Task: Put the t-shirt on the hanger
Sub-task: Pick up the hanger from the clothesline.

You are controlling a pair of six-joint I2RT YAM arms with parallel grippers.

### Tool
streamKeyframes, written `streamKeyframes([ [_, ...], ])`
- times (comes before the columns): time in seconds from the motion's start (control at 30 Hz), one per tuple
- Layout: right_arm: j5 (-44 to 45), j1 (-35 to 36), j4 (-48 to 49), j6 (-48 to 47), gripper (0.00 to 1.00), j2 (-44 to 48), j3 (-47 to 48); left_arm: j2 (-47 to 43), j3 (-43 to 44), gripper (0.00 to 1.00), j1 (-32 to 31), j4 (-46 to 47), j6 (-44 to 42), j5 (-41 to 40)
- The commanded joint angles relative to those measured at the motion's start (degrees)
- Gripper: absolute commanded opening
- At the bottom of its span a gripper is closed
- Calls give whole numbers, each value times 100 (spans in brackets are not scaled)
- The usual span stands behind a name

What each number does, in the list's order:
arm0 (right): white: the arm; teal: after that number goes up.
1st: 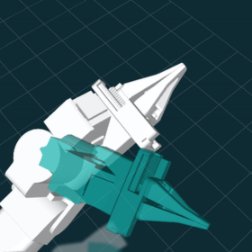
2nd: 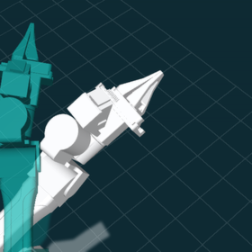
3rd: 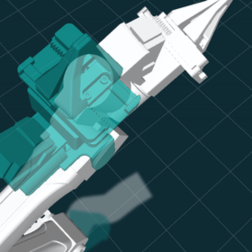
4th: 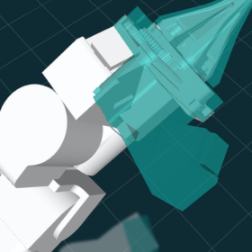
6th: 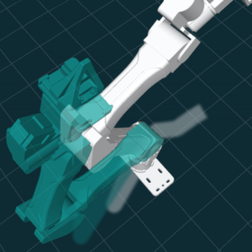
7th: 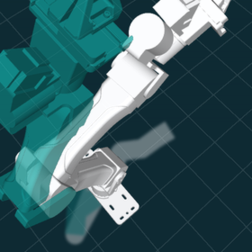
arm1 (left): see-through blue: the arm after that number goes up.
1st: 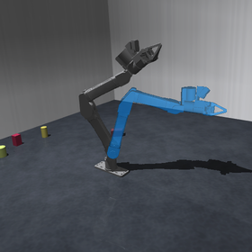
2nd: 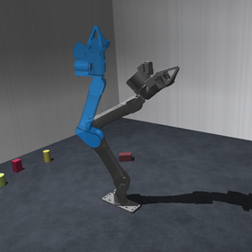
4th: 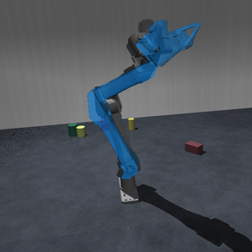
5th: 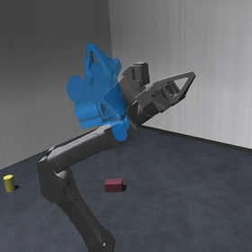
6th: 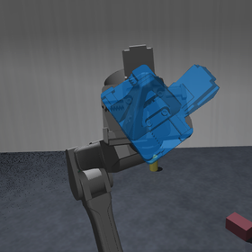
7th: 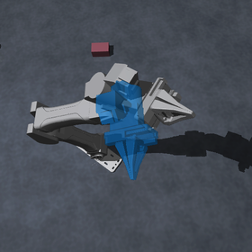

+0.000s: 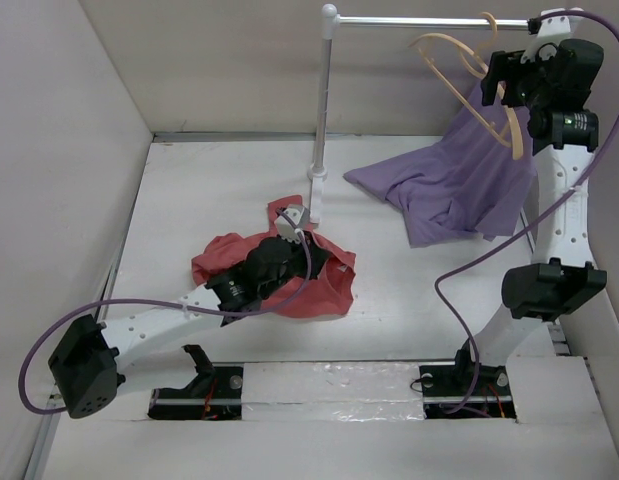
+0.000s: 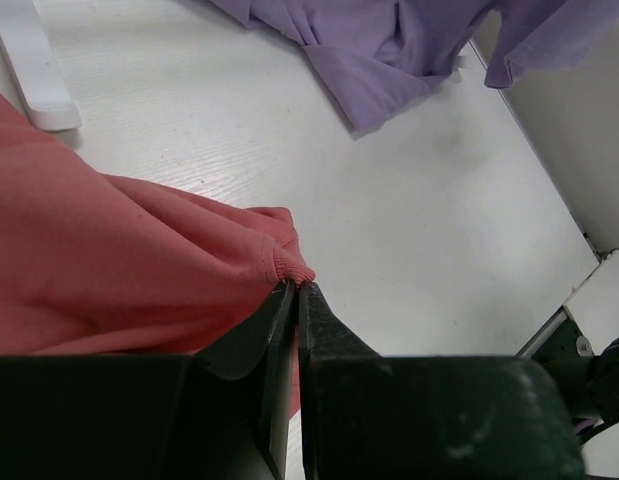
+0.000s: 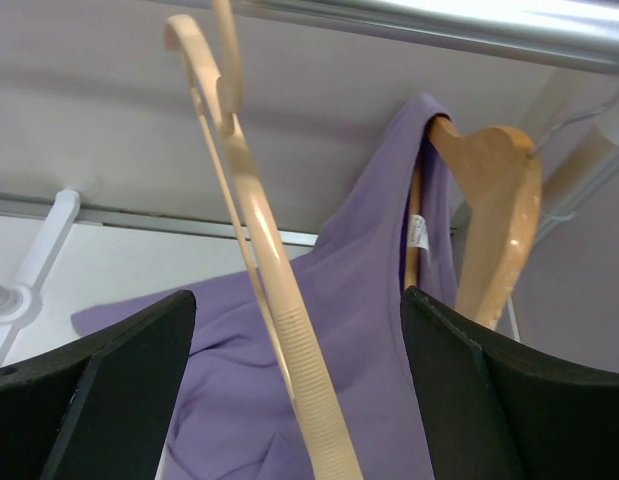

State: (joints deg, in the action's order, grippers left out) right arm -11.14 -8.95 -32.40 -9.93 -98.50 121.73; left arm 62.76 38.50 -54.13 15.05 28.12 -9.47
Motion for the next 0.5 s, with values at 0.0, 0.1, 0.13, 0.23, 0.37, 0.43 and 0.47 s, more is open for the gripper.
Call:
streamKeyframes([
  [0.0,-310,-37,226,-88,87,-222,131,-168,-115,0,25,148,-17,51],
  [0.1,-687,-37,235,-9,83,-389,158,-133,-123,0,25,156,0,34],
  [0.13,-793,-37,234,0,80,-407,184,-133,-150,0,25,200,-17,42],
  [0.23,-960,-37,383,123,73,-451,132,-98,-97,0,25,130,-26,42],
  [0.37,-1276,-98,542,272,56,-416,-35,-71,-133,0,25,218,-70,25],
  [0.43,-1330,-98,673,334,47,-354,-106,-19,-106,0,25,200,-78,-2],
  [0.47,-1347,-98,674,378,40,-346,-106,-18,-115,0,25,209,-78,-10],
])
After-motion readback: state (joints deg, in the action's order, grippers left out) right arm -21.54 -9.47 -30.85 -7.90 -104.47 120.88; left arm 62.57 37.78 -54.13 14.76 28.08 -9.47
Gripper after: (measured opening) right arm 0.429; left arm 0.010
